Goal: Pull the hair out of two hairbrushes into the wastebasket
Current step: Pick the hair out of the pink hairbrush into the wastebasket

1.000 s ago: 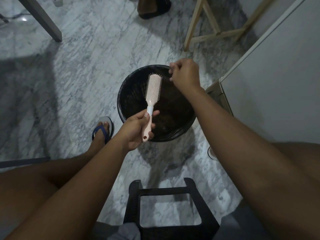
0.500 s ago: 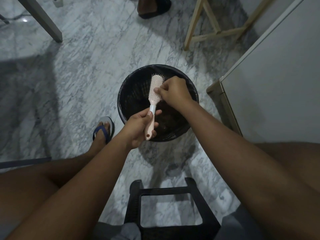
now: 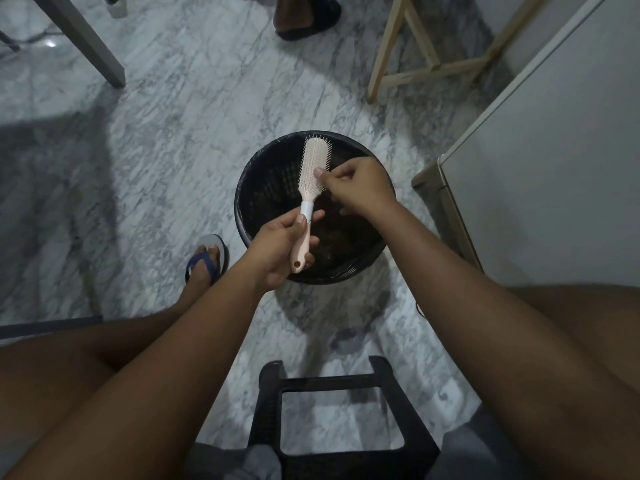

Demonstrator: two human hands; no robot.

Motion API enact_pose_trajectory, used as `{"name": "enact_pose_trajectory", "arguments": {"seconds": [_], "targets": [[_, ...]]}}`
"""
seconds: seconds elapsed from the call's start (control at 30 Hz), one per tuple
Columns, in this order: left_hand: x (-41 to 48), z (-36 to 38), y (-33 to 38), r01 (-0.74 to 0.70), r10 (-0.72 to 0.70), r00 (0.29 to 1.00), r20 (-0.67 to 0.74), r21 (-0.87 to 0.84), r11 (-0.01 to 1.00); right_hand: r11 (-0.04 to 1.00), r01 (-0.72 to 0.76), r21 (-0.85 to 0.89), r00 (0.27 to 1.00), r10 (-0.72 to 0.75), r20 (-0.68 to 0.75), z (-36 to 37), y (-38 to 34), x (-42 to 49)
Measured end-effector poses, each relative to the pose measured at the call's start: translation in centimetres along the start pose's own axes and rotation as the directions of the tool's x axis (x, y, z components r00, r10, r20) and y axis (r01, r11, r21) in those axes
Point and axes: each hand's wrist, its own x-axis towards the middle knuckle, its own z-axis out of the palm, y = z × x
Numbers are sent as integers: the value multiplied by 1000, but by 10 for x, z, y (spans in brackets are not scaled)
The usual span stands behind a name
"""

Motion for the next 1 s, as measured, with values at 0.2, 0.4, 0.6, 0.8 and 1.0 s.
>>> {"name": "enact_pose_trajectory", "arguments": {"seconds": [0.2,0.4,0.6,0.8,1.0], "targets": [[-1,-3,-3,26,-25,999,23,-51,998,998,16,-55,995,-10,102,-3,-9,-1],[0,-1,5,25,-24,1000,6,-109,994,984,-92,151,994,82,73,-7,-8,-4],[1,0,6,42,-39,998,43,-83,996,995,70,-68,977,-54,205,-7,-6,-5],[2,-7,3,74,-67,996,51,-160,984,967,-101,235,995,97,25,-21,-14,13],[-8,-6,1,145,-126,968,219,-70,987,983,-9,186,986,-23,168,-15,-22,26]]}}
